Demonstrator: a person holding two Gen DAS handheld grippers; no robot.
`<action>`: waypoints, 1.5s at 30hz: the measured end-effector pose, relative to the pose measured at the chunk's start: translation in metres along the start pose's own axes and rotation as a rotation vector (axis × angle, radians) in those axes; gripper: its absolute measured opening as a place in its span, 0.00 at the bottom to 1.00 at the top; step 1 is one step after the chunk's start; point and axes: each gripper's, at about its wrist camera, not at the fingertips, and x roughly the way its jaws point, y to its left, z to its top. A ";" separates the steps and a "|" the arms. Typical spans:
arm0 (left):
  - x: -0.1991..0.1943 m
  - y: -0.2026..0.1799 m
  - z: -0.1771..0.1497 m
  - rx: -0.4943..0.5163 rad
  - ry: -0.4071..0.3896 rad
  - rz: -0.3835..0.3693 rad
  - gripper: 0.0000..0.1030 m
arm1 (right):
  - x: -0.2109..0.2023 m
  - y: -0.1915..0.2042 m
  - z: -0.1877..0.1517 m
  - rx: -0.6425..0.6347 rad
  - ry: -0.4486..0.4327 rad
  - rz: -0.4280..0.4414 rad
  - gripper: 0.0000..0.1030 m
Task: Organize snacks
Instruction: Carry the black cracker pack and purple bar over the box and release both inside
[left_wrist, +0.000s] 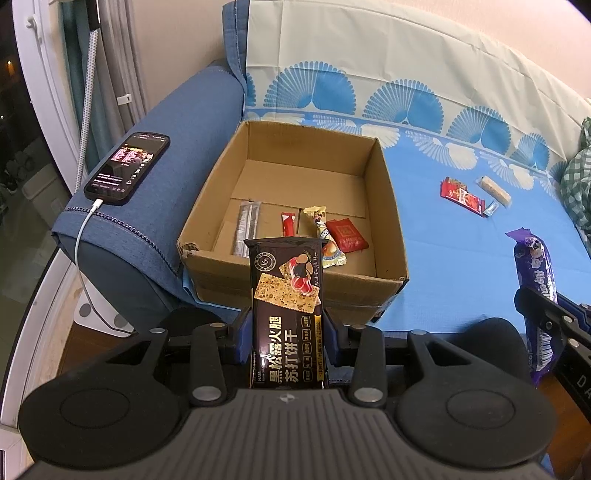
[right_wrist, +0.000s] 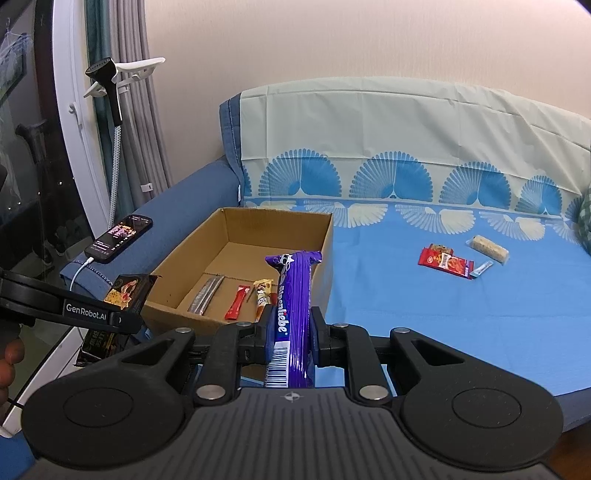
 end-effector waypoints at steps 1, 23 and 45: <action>0.001 0.000 0.000 0.000 0.002 0.000 0.42 | 0.001 0.000 0.000 0.000 0.001 0.000 0.19; 0.038 0.019 0.024 -0.037 0.055 0.023 0.42 | 0.040 0.004 0.008 -0.015 0.088 -0.002 0.19; 0.138 0.037 0.109 -0.043 0.114 0.040 0.42 | 0.170 0.026 0.055 -0.043 0.179 0.083 0.19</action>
